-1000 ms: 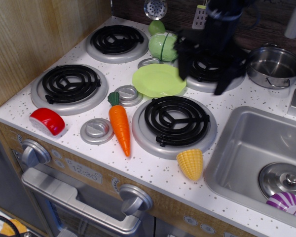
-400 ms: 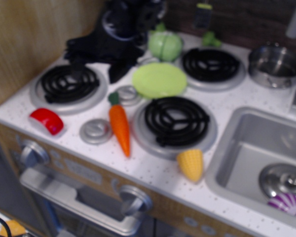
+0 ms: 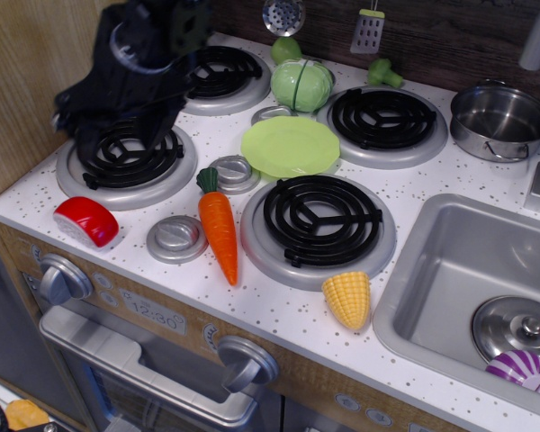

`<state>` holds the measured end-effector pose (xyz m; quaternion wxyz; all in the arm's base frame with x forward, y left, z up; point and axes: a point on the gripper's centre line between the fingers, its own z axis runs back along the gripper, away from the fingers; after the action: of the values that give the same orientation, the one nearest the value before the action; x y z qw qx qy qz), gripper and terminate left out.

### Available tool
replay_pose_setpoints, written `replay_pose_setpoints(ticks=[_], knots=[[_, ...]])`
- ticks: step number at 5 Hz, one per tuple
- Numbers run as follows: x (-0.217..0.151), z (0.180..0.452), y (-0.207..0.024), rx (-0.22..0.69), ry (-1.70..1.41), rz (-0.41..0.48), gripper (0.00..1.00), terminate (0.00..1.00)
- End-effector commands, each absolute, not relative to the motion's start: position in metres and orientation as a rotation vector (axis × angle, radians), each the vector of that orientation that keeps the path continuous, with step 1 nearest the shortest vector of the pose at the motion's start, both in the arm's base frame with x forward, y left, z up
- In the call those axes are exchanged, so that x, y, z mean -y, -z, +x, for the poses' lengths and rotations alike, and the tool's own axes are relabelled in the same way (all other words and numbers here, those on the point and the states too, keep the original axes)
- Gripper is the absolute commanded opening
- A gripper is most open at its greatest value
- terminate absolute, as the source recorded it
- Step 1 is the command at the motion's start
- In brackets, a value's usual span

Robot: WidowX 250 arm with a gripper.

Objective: Put sushi on plate

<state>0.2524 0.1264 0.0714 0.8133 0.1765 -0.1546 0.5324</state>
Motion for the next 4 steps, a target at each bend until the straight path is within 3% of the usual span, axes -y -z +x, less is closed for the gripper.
replay_pose_setpoints(ticks=[1,2,4], knots=[[-0.142,0.237,-0.065,0.383,-1.237,0.306,1.00,0.00],[-0.151,0.225,-0.052,0.395,-1.256,0.264,1.00,0.00],[-0.151,0.228,-0.032,0.406,-1.253,0.209,1.00,0.00]])
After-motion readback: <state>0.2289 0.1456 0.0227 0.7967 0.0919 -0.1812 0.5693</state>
